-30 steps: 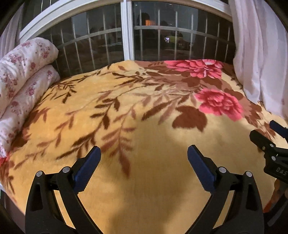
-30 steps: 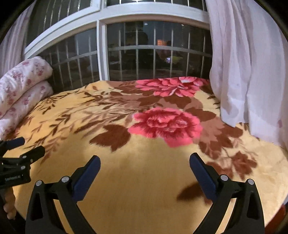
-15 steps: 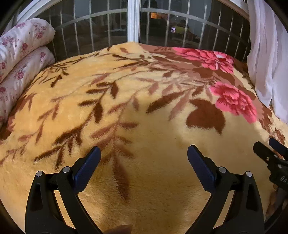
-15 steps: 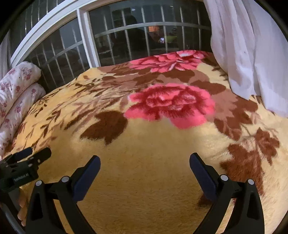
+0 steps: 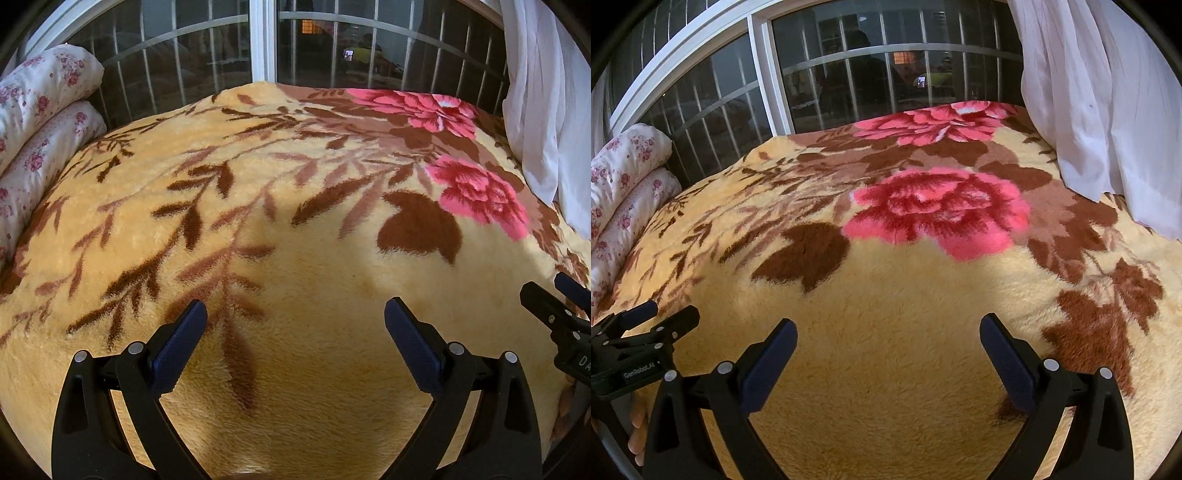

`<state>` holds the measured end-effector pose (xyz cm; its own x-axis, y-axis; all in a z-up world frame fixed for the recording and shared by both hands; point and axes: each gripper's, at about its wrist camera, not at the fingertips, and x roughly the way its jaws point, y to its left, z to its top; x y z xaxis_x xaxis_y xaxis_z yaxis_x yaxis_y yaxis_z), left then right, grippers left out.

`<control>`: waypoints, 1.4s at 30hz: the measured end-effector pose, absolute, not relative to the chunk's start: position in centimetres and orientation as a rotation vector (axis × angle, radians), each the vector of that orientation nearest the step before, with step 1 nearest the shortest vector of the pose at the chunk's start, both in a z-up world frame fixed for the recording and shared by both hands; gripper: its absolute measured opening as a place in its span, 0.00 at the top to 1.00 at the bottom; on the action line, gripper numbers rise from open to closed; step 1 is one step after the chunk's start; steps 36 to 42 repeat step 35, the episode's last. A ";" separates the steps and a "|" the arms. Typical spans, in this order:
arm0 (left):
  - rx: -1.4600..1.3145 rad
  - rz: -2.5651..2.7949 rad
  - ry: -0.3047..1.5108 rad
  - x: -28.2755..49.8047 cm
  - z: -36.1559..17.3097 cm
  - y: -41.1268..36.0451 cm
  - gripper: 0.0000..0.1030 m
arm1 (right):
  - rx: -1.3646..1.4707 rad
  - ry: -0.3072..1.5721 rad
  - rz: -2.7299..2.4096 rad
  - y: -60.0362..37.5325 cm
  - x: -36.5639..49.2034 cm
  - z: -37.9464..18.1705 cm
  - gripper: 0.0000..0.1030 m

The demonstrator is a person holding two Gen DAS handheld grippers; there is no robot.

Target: Collect trash

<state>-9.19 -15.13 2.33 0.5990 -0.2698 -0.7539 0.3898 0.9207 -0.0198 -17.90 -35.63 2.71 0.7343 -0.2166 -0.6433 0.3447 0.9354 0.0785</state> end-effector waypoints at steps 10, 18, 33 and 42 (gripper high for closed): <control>0.157 -0.390 0.851 -9.3 2.2 -15.4 0.09 | 0.201 0.683 -0.311 -35.7 -17.9 2.6 0.05; 0.166 -0.385 0.835 -9.5 2.2 -15.5 0.09 | 0.199 0.683 -0.310 -35.7 -17.8 2.6 0.05; 0.176 -0.396 0.819 -9.7 2.3 -15.5 0.09 | 0.199 0.685 -0.307 -35.8 -17.7 2.5 0.05; 0.161 -0.400 0.827 -9.6 2.3 -15.3 0.09 | 0.198 0.686 -0.307 -35.8 -17.7 2.5 0.05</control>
